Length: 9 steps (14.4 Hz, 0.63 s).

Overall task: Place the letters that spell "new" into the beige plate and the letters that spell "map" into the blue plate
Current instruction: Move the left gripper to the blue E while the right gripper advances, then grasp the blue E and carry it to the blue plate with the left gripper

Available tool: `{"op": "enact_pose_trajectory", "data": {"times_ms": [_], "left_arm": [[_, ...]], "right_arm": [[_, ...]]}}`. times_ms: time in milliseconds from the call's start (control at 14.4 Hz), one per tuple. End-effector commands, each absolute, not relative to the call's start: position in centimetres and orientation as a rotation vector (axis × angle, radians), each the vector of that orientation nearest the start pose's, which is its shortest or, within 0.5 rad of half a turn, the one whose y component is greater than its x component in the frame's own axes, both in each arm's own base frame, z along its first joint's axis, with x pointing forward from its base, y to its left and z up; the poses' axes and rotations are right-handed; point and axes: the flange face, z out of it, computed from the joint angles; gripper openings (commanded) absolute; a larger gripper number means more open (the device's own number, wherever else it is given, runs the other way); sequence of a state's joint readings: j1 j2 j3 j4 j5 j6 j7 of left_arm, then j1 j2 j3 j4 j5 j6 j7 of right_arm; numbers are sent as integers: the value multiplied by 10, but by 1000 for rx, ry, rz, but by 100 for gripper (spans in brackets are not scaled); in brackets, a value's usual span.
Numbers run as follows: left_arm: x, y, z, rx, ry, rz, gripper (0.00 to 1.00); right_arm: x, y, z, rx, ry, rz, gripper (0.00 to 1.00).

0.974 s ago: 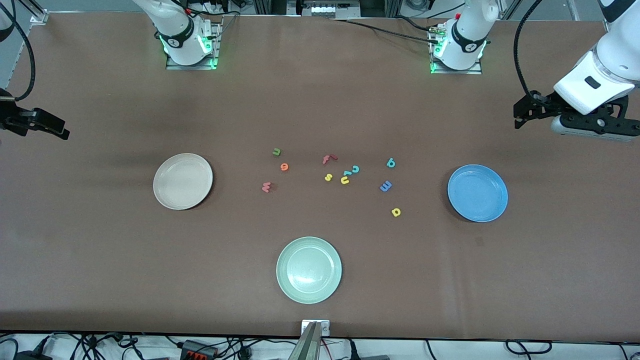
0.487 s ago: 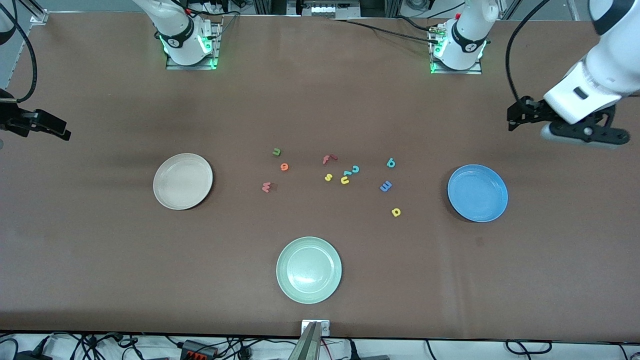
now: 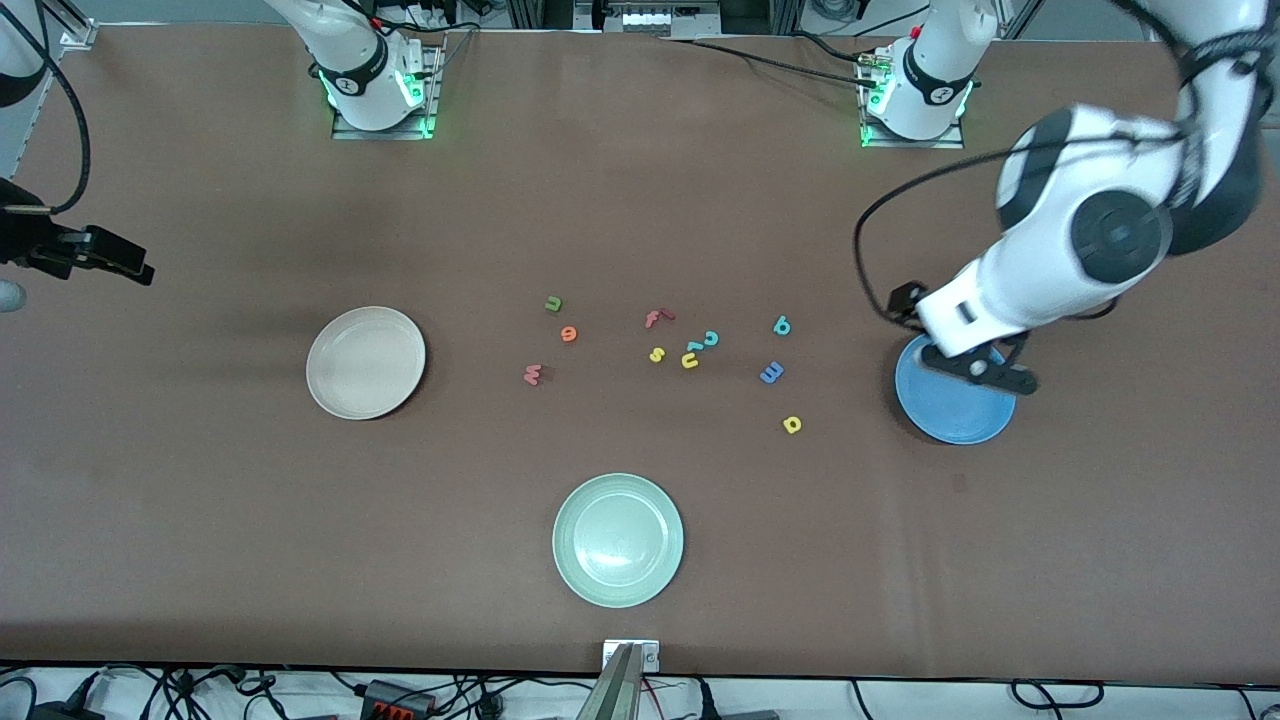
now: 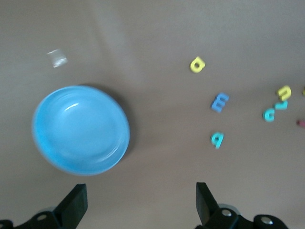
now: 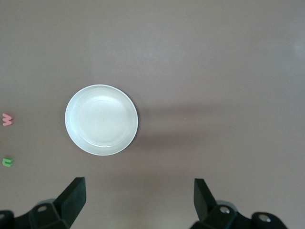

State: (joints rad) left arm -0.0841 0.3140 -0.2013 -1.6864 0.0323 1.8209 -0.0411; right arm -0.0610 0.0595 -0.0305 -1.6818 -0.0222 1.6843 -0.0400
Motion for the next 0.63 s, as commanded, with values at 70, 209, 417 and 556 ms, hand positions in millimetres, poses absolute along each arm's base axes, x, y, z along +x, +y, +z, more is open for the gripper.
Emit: {"op": "enact_pose_trajectory", "data": {"times_ms": [70,209,417,556], "left_arm": [[617,-220,324,-3136,385,251,100],[598,-268,282,-3129,506,217,100],[557,-291,233,-3060,676,122,100],[539,-300,210,-2987,806,77,99]], "right_arm": [[587,-15,511,-3150,-35,204,100],[597,17,479,-3134,-114,275,100],[606,84,437,-3070,-211,314,100],[608,122,408,-3071,-286,331,100]]}}
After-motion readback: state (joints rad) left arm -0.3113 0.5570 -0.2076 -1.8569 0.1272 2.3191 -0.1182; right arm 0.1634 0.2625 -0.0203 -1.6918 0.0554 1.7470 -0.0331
